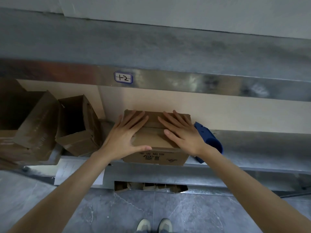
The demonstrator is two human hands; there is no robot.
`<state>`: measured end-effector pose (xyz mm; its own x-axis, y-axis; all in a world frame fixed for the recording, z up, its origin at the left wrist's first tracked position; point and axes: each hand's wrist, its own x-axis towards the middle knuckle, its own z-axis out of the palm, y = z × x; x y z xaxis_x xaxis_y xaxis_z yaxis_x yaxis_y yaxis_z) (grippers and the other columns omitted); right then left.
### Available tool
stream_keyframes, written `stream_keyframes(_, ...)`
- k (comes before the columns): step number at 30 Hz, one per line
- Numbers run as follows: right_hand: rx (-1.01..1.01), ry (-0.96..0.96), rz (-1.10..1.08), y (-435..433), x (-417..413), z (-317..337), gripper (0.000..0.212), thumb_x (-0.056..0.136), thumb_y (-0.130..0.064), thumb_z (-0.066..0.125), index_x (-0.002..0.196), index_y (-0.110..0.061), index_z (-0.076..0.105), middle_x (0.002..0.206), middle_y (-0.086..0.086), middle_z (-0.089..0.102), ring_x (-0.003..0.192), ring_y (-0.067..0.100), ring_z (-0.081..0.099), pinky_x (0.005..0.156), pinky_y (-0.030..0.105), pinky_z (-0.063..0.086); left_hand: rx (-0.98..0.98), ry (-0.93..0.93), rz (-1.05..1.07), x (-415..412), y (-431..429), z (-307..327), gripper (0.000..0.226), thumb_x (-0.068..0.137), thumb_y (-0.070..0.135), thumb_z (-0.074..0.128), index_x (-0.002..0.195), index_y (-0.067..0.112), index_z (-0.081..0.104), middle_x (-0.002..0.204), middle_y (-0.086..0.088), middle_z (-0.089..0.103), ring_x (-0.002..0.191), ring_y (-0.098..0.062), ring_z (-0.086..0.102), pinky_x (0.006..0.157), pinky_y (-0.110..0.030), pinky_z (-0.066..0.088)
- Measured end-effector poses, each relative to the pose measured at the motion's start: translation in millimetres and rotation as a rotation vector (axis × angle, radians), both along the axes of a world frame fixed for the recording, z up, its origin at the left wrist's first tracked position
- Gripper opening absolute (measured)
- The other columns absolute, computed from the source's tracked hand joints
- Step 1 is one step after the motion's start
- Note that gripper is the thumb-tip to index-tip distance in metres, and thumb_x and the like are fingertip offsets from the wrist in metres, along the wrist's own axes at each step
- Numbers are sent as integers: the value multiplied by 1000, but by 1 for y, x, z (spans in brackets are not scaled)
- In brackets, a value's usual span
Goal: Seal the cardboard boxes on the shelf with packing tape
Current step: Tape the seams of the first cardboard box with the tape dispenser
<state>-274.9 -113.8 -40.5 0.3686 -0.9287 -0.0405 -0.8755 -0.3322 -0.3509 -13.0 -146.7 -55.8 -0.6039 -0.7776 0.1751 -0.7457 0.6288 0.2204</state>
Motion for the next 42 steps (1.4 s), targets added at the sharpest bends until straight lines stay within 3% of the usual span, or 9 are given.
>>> stream_keyframes(4,0,115,122,0,-4,3,58,89,-71,-6,146,-57,-1,160,-23,-10,148,9,-20,118,37,-16,-18,6,-98,4,-4,-4,94,83,85,37,158,32,17,166,10,8,154,-16,-2,122,-46,7)
stream_keyframes(7,15,175,147,-2,-3,5,58,89,-71,-3,145,-57,0,160,-21,-12,148,11,-19,119,41,-15,-10,-36,-103,4,-5,-3,89,84,85,33,156,35,21,164,13,13,153,-14,4,123,-41,6)
stream_keyframes(12,36,199,128,-1,-1,6,57,91,-69,0,147,-57,2,159,-22,-14,148,10,-19,121,45,-11,-7,-75,-92,4,-4,0,90,81,88,31,155,37,22,164,16,14,152,-11,8,123,-36,6)
stream_keyframes(15,11,205,134,2,0,5,57,90,-70,-4,145,-59,-7,160,-21,-15,148,11,-21,120,47,-12,-24,-77,-91,3,-1,1,93,81,88,32,156,36,18,164,14,12,153,-15,7,123,-39,7)
stream_keyframes(19,10,215,132,1,1,6,51,90,-71,-4,141,-64,-8,160,-21,-16,148,11,-20,120,50,-11,-19,-106,-86,2,0,2,96,78,92,25,157,39,12,165,12,7,153,-21,-2,121,-39,-1)
stream_keyframes(24,-23,203,92,2,1,4,56,92,-71,2,146,-58,-7,161,-19,-13,148,11,-20,120,46,-11,-61,-51,-54,1,2,-2,95,78,91,31,155,37,24,164,11,16,153,-22,7,121,-42,8)
stream_keyframes(29,-67,194,-18,4,4,0,64,91,-71,6,151,-50,-2,162,-16,-9,148,13,-20,120,43,-15,-13,40,59,-3,4,-5,112,66,99,33,155,31,27,164,14,15,153,-15,6,123,-42,13)
stream_keyframes(37,-103,2,-210,5,5,-7,79,84,-82,16,153,-44,14,163,-13,-8,148,10,-19,122,40,-7,158,344,185,-8,6,-8,118,49,93,61,149,32,42,160,22,21,151,-2,1,118,-33,12)
stream_keyframes(42,-68,-267,-354,5,3,-10,68,91,-66,45,152,-43,24,161,-20,-10,148,5,-17,121,44,12,248,495,183,-9,5,-7,111,50,81,74,146,34,45,158,26,22,149,3,4,118,-31,12)
